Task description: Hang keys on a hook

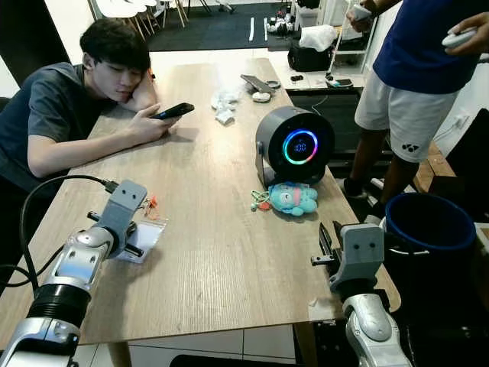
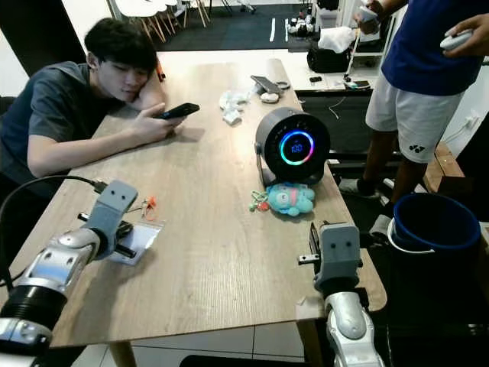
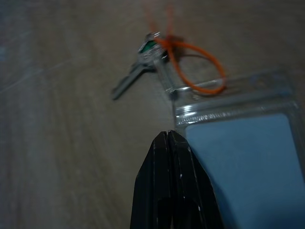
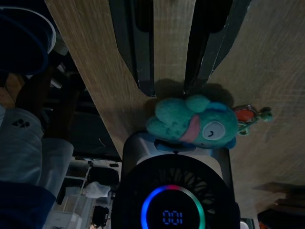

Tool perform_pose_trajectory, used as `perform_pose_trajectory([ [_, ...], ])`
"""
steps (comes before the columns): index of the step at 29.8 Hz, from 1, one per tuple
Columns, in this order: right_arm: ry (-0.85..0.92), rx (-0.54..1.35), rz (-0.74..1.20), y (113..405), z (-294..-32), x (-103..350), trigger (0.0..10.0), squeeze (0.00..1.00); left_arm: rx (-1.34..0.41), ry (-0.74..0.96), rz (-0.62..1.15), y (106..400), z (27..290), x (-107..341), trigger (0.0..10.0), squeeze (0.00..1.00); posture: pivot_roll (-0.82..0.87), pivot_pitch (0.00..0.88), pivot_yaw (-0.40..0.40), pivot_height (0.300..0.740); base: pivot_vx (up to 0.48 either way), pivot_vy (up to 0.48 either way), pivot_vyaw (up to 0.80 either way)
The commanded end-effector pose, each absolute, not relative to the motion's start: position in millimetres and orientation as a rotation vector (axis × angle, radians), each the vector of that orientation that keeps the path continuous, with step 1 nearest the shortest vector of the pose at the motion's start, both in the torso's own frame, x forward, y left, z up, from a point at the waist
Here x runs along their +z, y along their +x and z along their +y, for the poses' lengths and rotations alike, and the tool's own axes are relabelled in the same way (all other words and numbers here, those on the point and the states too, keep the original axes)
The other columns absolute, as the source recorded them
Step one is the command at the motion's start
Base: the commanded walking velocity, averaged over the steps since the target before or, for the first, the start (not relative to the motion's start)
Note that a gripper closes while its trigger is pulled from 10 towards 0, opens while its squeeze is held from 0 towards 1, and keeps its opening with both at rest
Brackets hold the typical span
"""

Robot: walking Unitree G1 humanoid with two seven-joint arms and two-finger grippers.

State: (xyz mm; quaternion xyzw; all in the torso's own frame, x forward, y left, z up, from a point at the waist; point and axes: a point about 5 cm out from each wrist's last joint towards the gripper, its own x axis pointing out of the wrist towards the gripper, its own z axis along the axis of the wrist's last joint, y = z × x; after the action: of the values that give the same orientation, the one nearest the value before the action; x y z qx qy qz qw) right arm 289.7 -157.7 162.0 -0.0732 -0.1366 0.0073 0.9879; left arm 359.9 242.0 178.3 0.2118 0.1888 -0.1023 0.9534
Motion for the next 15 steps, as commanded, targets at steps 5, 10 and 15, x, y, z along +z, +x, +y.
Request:
perform_pose_trajectory([
  [5,-0.14,0.015,-0.264,289.5,-157.6,159.6,10.0,0.0,-0.257,0.47,0.542,342.3,253.7,148.4,10.0,0.0,-0.01,0.23,0.08,0.74,0.0,0.0,0.0],
  [10,-0.142,0.012,-0.263,288.9,-159.1,159.2,10.0,0.0,-0.271,0.468,0.564,332.3,259.5,147.5,10.0,0.0,-0.01,0.23,0.081,0.74,0.0,0.0,0.0],
  [15,-0.14,0.013,-0.264,289.6,-158.5,159.4,10.0,0.0,-0.346,0.493,0.599,316.6,264.7,142.3,10.0,0.0,0.0,0.229,0.08,0.74,0.0,0.0,0.0],
])
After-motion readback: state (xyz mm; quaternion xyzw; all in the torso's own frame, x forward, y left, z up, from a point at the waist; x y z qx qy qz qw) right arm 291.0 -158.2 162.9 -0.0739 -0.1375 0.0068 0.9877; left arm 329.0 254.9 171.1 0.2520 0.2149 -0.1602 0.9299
